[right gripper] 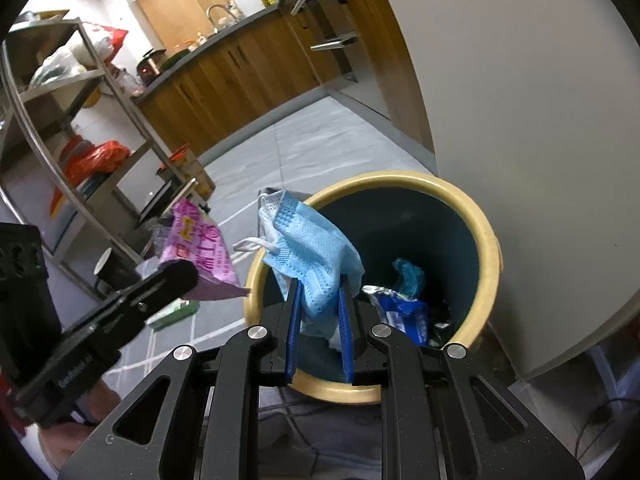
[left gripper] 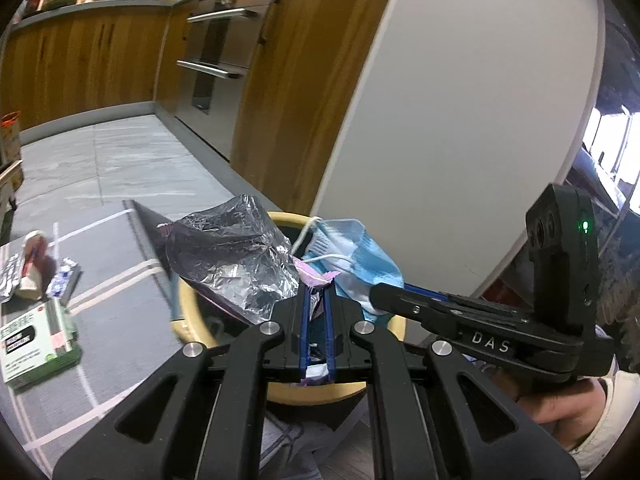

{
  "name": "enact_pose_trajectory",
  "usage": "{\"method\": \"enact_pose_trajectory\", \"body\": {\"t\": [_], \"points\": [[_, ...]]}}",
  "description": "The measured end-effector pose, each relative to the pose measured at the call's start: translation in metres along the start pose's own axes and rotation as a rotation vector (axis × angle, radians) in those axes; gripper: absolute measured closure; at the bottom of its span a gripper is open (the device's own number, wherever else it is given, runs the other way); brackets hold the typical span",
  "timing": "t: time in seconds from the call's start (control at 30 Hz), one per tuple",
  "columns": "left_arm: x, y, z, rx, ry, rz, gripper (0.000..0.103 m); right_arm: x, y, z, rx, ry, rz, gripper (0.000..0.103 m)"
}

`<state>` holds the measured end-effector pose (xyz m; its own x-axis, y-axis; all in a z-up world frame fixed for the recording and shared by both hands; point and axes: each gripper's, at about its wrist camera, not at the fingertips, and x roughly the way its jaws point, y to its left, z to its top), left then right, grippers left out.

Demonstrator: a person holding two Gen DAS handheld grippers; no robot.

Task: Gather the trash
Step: 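Carry the foil wrapper and face mask with both tools over the bin, then open both tools to drop the foil wrapper and mask into the bin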

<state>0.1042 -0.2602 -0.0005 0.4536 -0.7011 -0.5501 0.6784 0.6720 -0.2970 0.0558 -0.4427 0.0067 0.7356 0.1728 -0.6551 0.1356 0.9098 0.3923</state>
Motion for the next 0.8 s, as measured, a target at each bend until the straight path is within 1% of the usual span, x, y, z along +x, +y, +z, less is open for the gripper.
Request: {"method": "enact_pose_trajectory", "body": {"t": [0.17, 0.43, 0.53, 0.63, 0.67, 0.73, 0.8], "points": [[0.019, -0.006, -0.004, 0.031, 0.035, -0.017, 0.097, -0.002, -0.005, -0.001, 0.008, 0.003, -0.009, 0.084], [0.045, -0.005, -0.012, 0.027, 0.111, -0.054, 0.097, 0.003, -0.004, -0.001, 0.016, 0.02, -0.023, 0.084], [0.051, -0.002, -0.016, 0.024, 0.138, -0.046, 0.097, 0.004, -0.004, -0.001, 0.015, 0.026, -0.028, 0.084], [0.052, 0.004, -0.019, 0.01, 0.15, -0.014, 0.097, 0.008, -0.003, 0.0, 0.016, 0.039, -0.034, 0.084], [0.052, 0.006, -0.02, 0.0, 0.153, -0.013, 0.095, 0.01, -0.002, 0.0, 0.015, 0.042, -0.037, 0.084], [0.049, 0.007, -0.022, -0.011, 0.153, -0.004, 0.085, 0.011, -0.001, 0.0, 0.012, 0.044, -0.044, 0.083], [0.046, 0.008, -0.022, -0.016, 0.145, 0.002, 0.08, 0.012, -0.001, -0.001, 0.011, 0.047, -0.046, 0.083]]}}
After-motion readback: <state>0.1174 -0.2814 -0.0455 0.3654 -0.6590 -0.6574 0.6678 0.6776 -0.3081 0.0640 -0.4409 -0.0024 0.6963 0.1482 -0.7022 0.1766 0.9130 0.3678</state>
